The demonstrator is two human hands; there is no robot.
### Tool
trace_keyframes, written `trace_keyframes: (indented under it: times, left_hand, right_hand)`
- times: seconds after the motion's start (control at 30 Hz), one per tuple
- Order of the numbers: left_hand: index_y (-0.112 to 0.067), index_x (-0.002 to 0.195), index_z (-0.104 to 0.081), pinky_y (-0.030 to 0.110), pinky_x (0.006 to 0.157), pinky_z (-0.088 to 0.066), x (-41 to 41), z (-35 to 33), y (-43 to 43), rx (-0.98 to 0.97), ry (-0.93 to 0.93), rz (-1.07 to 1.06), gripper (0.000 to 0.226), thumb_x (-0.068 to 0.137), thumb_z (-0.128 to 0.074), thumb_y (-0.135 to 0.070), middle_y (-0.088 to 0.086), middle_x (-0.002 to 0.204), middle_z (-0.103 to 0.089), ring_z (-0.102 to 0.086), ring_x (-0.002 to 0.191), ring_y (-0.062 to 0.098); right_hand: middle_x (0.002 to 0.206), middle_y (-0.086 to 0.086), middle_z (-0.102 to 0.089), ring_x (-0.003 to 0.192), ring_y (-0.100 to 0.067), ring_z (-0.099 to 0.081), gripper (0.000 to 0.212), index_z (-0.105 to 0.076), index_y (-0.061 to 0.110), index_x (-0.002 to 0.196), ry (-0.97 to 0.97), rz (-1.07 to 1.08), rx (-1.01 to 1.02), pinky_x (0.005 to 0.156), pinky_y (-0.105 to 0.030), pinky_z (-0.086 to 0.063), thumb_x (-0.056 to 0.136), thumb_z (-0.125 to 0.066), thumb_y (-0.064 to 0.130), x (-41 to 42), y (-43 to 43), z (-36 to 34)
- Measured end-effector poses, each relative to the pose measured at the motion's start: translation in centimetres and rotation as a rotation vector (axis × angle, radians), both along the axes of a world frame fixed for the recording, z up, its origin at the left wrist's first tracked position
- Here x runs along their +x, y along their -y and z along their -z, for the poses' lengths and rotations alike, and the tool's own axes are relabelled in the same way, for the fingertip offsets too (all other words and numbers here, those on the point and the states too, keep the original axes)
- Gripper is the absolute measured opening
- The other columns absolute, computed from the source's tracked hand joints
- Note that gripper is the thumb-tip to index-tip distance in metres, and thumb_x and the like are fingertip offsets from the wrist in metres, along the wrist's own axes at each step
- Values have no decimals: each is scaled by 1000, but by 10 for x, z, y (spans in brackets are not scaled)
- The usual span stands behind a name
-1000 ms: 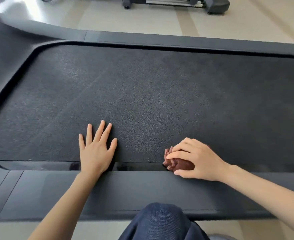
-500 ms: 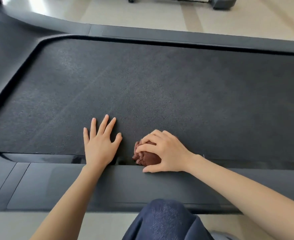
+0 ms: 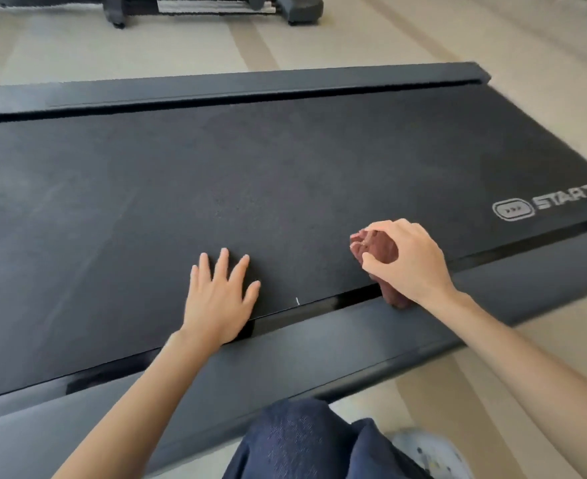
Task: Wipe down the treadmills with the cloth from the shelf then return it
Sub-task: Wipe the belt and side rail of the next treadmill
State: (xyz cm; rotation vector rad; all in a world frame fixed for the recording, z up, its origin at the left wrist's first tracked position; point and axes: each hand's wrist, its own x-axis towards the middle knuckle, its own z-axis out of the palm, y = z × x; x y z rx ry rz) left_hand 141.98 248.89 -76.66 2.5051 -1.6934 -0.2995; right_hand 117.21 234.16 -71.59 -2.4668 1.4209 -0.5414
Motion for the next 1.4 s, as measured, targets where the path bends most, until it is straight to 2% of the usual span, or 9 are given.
trace_keyframes:
  times: [0.13,0.23,0.4,0.53,0.7,0.8,0.93,1.13,1.4]
  left_hand:
    - [-30,150,-17,44,117,4,-63,4,61,-23,-130,186,55,98,-24,-48,-3,159,-6,4,145,17]
    - [-36,149,-15,45,117,3,-66,24,62,-66,9,194,54,98,-21,-50,-8,159,-7,4,145,13]
    - [-35,146,-29,44,118,-4,-62,31,62,-140,-15,204,58,92,-19,-53,-8,155,-20,-8,145,12]
    - [-35,147,-25,43,118,-3,-66,23,60,-104,-19,192,59,92,-18,-53,-10,156,-17,-5,145,10]
    - [-31,150,-9,45,117,-5,-84,-8,73,233,-61,87,58,98,-30,-46,-6,159,2,9,145,14]
    - [-34,148,-21,42,110,-27,-119,-53,96,498,-121,85,56,96,-30,-53,-5,158,-13,-14,144,20]
    - [-35,144,-32,35,102,-34,-179,-124,112,546,-106,301,50,97,-27,-52,-12,151,-29,-34,134,16]
    - [-27,148,-24,34,116,-13,-217,-205,110,452,-42,408,55,97,-31,-48,-7,155,-23,-18,142,14]
    - [-18,151,-4,40,118,0,-231,-97,135,327,-27,137,69,96,-23,-55,-4,159,0,6,145,16]
  right_hand:
    - [97,8,-51,94,-20,-45,34,-56,37,106,-303,-29,57,69,-29,-35,74,-58,48,-39,-11,17]
    - [101,4,-53,96,-25,-46,36,-59,34,108,-285,82,24,74,-34,-42,74,-63,43,-83,1,27]
    - [105,-3,-55,100,-31,-46,36,-58,33,108,-283,343,9,76,-39,-44,75,-62,45,-158,65,30]
    - [105,-2,-55,99,-31,-46,36,-58,32,109,-256,374,-2,71,-35,-41,75,-64,44,-184,83,33]
    - [112,-7,-51,100,-34,-44,38,-55,28,115,-352,371,180,72,-36,-40,81,-63,42,-218,99,10]
    - [113,-6,-52,100,-32,-45,37,-52,28,116,-370,363,303,71,-34,-37,83,-60,43,-242,89,-23]
    - [107,-5,-55,95,-31,-48,36,-53,29,113,-292,330,327,71,-33,-39,81,-61,43,-257,53,-77]
    - [115,-1,-57,101,-24,-49,46,-50,25,123,-317,152,336,80,-30,-41,82,-61,44,-259,28,-164]
    - [117,-1,-57,102,-25,-48,53,-51,18,125,-320,-148,41,84,-35,-41,78,-62,40,-217,102,-85]
